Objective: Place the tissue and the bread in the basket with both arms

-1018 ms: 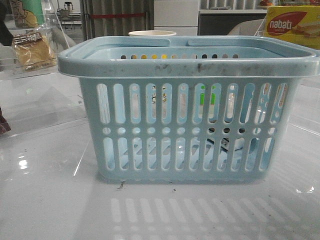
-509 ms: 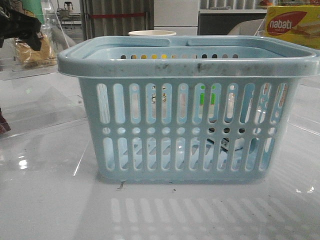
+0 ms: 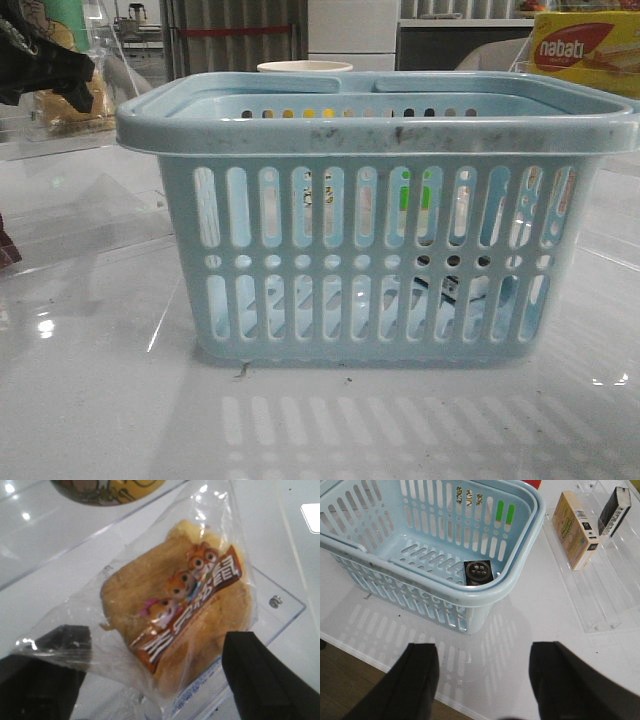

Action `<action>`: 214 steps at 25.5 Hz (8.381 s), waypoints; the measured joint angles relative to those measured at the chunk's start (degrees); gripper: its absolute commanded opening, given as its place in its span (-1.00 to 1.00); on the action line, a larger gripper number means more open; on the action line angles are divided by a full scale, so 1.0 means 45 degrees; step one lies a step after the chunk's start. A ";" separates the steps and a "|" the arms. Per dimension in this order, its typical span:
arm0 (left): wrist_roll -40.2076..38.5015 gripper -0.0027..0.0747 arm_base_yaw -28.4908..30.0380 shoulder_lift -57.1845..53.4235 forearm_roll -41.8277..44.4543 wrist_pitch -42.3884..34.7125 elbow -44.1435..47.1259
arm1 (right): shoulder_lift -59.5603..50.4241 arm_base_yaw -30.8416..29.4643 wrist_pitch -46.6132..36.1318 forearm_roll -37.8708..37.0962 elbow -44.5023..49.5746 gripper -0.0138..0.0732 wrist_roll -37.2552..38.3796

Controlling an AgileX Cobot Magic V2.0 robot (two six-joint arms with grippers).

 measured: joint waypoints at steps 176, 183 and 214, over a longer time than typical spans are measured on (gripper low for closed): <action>-0.1003 -0.55 -0.7915 -1.8806 0.0207 0.8885 1.0657 | -0.1318 0.0000 0.1929 0.0965 0.0000 -0.62 -0.1322; -0.1003 -0.70 -0.7915 -1.8806 0.0207 0.8876 1.0657 | -0.1318 0.0000 0.1949 0.1091 0.0000 -0.62 -0.1469; -0.1003 -0.69 -0.7925 -1.8935 0.0207 0.8715 1.0791 | -0.1318 0.0000 0.2007 0.1178 0.0000 -0.62 -0.1487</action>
